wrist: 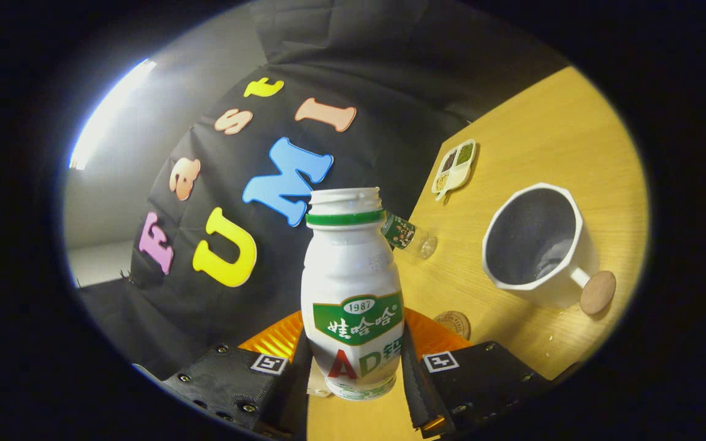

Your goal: Take the bottle from table, then pour the juice into the cup, finally place the bottle on the coaster

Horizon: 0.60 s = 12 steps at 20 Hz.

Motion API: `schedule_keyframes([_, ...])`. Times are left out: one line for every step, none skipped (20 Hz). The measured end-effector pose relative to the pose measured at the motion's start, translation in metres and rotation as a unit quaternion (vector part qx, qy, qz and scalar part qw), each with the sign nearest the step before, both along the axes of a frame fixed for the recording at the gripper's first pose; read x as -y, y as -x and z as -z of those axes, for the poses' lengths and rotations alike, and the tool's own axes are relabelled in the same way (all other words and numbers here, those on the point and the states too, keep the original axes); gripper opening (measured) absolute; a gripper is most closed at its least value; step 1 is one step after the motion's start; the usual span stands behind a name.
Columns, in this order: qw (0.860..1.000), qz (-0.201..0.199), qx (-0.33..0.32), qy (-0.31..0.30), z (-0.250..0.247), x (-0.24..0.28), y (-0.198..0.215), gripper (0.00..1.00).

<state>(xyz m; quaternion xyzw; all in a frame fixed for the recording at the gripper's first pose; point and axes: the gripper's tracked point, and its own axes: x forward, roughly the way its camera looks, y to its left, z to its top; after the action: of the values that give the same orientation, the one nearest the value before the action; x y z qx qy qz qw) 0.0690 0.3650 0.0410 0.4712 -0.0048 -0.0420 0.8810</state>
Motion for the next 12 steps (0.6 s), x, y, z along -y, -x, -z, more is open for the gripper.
schedule_keyframes([0.999,0.005,-0.011,0.034,0.001,-0.001,-0.002,0.65])
schedule_keyframes([0.998,0.007,-0.021,0.065,0.002,-0.003,-0.004,0.65])
schedule_keyframes([0.995,0.009,-0.027,0.094,0.001,-0.006,-0.006,0.65])
schedule_keyframes([0.992,0.008,-0.03,0.121,-0.001,-0.01,-0.008,0.65])
schedule_keyframes([0.988,0.008,-0.036,0.148,-0.001,-0.014,-0.011,0.65])
schedule_keyframes([0.984,0.008,-0.044,0.175,0.0,-0.018,-0.015,0.65])
schedule_keyframes([0.978,0.008,-0.053,0.2,0.003,-0.022,-0.019,0.65])
schedule_keyframes([0.973,0.009,-0.063,0.223,0.005,-0.025,-0.021,0.65])
schedule_keyframes([0.966,0.011,-0.073,0.249,0.009,-0.03,-0.026,0.65])
schedule_keyframes([0.957,0.014,-0.085,0.278,0.011,-0.032,-0.029,0.66])
schedule_keyframes([0.946,0.018,-0.096,0.308,0.012,-0.035,-0.034,0.65])
schedule_keyframes([0.936,0.021,-0.104,0.337,0.013,-0.037,-0.038,0.65])
